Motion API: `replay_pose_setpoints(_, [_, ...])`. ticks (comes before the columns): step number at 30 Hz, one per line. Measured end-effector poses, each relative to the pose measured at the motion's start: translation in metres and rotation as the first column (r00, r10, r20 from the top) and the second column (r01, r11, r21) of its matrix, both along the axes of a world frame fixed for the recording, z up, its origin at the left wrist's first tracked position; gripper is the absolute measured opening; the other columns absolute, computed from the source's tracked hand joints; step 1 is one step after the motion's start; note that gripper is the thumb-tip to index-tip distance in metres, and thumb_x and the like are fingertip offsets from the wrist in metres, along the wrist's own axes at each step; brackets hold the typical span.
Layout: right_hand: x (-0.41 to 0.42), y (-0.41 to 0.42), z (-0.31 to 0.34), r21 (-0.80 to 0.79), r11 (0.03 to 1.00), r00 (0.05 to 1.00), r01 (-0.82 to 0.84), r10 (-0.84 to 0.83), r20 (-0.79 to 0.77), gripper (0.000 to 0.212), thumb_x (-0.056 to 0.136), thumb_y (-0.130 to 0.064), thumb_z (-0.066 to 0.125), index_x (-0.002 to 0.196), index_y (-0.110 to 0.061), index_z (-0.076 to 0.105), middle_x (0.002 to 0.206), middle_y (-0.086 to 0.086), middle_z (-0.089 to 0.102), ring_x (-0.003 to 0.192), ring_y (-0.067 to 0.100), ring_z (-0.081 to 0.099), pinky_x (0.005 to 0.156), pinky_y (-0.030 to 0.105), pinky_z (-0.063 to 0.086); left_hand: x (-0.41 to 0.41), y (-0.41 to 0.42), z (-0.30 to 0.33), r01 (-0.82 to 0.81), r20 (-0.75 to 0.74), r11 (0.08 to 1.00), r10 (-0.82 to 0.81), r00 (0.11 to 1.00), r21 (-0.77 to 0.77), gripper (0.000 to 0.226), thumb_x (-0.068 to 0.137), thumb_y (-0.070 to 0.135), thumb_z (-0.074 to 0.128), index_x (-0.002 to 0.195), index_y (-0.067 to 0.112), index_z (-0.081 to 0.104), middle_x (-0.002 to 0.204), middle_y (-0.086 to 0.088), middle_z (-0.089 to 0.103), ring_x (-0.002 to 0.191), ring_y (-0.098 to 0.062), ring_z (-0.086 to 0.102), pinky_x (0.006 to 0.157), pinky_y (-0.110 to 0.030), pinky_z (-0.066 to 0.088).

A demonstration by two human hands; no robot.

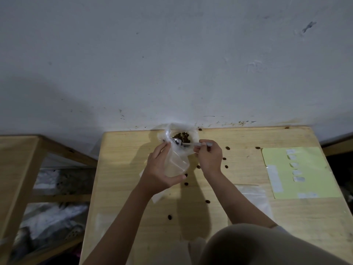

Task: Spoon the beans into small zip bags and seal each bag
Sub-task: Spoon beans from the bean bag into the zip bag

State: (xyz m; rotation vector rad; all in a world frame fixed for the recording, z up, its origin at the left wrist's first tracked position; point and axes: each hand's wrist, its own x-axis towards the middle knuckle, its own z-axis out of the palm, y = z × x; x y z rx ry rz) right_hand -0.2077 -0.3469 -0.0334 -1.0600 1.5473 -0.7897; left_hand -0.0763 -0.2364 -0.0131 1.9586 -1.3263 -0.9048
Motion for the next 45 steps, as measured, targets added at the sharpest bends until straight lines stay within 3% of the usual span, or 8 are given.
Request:
replay_pose_setpoints(4, [-0.003, -0.006, -0.002, 0.301, 0.937, 0.951, 0.177, -0.242, 0.193, 0.017, 0.095, -0.006, 0.046, 0.094, -0.007, 0.063, 0.082, 0.011, 0.068, 0.080, 0.026, 0.068, 0.081, 0.038, 0.057, 0.001, 0.000, -0.002, -0.003, 0.010, 1.000, 0.003, 1.000, -0.022, 0.109, 0.055, 0.058, 0.075, 0.147, 0.026, 0.028, 0.145, 0.025, 0.021, 0.134, -0.006, 0.024, 0.109, -0.028, 0.026])
replay_pose_setpoints(10, [-0.008, -0.006, 0.004, 0.329, 0.924, 0.925, 0.194, -0.284, 0.252, 0.015, 0.096, -0.007, 0.047, 0.097, -0.006, 0.062, 0.081, 0.012, 0.067, 0.074, 0.024, 0.066, 0.071, 0.032, 0.058, -0.004, 0.007, -0.007, -0.037, 0.026, 0.996, 0.039, 0.999, -0.077, 0.109, 0.055, 0.059, 0.075, 0.146, 0.016, 0.032, 0.147, 0.007, 0.027, 0.136, -0.006, 0.025, 0.109, -0.023, 0.026])
replay_pose_setpoints(16, [-0.018, -0.006, 0.007, 0.263, 0.947, 0.938, 0.186, -0.251, 0.240, 0.015, 0.096, -0.007, 0.049, 0.100, -0.004, 0.063, 0.090, 0.014, 0.066, 0.076, 0.023, 0.067, 0.067, 0.030, 0.058, -0.006, 0.012, -0.005, -0.071, -0.030, 0.997, 0.071, 0.997, -0.002, 0.115, 0.050, 0.064, 0.074, 0.147, 0.025, 0.026, 0.145, 0.010, 0.021, 0.137, -0.007, 0.021, 0.105, -0.023, 0.026])
replay_pose_setpoints(26, [-0.037, -0.001, 0.033, 0.164, 0.968, 0.929, 0.188, -0.230, 0.289, 0.015, 0.096, -0.007, 0.049, 0.096, -0.005, 0.064, 0.080, 0.010, 0.064, 0.073, 0.018, 0.066, 0.066, 0.029, 0.057, -0.011, 0.023, -0.001, -0.083, -0.026, 0.994, 0.085, 0.996, 0.069, 0.119, 0.050, 0.064, 0.073, 0.149, 0.025, 0.018, 0.130, 0.008, 0.026, 0.128, -0.013, 0.027, 0.102, -0.024, 0.027])
replay_pose_setpoints(29, [-0.047, 0.006, 0.047, 0.126, 0.981, 0.930, 0.147, -0.180, 0.321, 0.016, 0.095, -0.005, 0.049, 0.091, -0.006, 0.065, 0.075, 0.010, 0.063, 0.069, 0.018, 0.066, 0.064, 0.028, 0.058, -0.011, 0.025, 0.000, -0.107, -0.011, 0.991, 0.108, 0.994, 0.074, 0.121, 0.049, 0.068, 0.069, 0.149, 0.025, 0.018, 0.131, 0.007, 0.026, 0.129, -0.014, 0.025, 0.103, -0.025, 0.025])
replay_pose_setpoints(33, [-0.062, 0.022, 0.059, 0.027, 0.996, 0.941, 0.081, -0.085, 0.328, 0.020, 0.095, -0.004, 0.048, 0.086, -0.008, 0.065, 0.074, 0.010, 0.062, 0.063, 0.015, 0.065, 0.061, 0.026, 0.058, -0.015, 0.026, 0.003, -0.129, 0.022, 0.990, 0.128, 0.992, 0.055, 0.110, 0.063, 0.049, 0.082, 0.149, 0.026, 0.017, 0.136, 0.004, 0.025, 0.132, -0.017, 0.023, 0.107, -0.029, 0.026])
replay_pose_setpoints(40, [-0.072, 0.046, 0.067, -0.248, 0.958, 0.965, -0.144, 0.192, 0.178, 0.022, 0.096, -0.006, 0.048, 0.085, -0.017, 0.063, 0.076, 0.010, 0.065, 0.069, 0.018, 0.066, 0.066, 0.032, 0.057, -0.029, 0.028, 0.008, -0.142, 0.010, 0.989, 0.142, 0.990, 0.035, 0.109, 0.066, 0.047, 0.080, 0.150, 0.026, 0.014, 0.137, 0.007, 0.023, 0.133, -0.014, 0.021, 0.105, -0.027, 0.027])
replay_pose_setpoints(45, [-0.070, 0.043, 0.069, -0.284, 0.953, 0.970, -0.106, 0.162, 0.181, 0.018, 0.097, -0.008, 0.047, 0.093, -0.014, 0.064, 0.082, 0.007, 0.068, 0.073, 0.018, 0.068, 0.067, 0.030, 0.058, -0.034, 0.031, 0.009, -0.179, -0.030, 0.983, 0.180, 0.983, 0.045, 0.109, 0.066, 0.046, 0.081, 0.150, 0.027, 0.014, 0.137, 0.008, 0.022, 0.133, -0.014, 0.021, 0.105, -0.029, 0.027])
